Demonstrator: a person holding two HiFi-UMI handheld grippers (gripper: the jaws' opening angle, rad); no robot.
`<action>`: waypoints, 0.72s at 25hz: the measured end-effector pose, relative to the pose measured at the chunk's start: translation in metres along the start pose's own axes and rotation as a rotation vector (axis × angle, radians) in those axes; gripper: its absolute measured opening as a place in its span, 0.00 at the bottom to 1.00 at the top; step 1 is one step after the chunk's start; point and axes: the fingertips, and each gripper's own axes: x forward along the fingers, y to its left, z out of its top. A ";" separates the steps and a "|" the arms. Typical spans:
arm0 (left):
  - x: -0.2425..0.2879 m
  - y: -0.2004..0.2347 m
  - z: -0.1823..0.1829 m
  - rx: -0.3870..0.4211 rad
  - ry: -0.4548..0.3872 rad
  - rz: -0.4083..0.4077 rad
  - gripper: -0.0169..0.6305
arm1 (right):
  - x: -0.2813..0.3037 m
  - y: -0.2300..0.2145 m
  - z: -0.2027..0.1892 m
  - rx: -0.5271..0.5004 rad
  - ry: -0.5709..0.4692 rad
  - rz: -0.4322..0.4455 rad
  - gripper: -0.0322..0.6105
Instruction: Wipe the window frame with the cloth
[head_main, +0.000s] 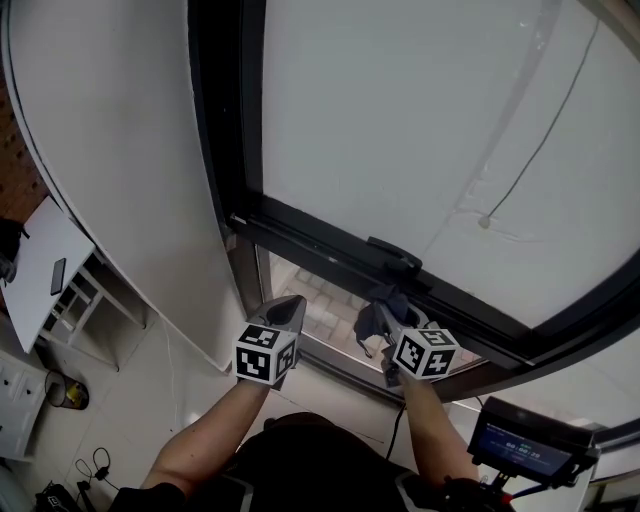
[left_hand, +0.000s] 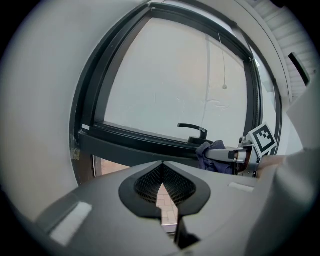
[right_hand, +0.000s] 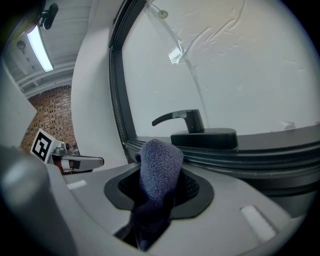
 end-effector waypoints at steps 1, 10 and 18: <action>-0.002 0.005 0.000 0.000 -0.002 0.001 0.02 | 0.003 0.003 0.000 0.001 -0.003 -0.002 0.26; -0.022 0.047 -0.001 -0.009 -0.009 0.015 0.02 | 0.032 0.026 0.004 0.019 -0.019 -0.012 0.26; -0.032 0.062 0.008 0.027 -0.023 0.009 0.02 | 0.063 0.052 0.014 0.028 -0.022 0.010 0.26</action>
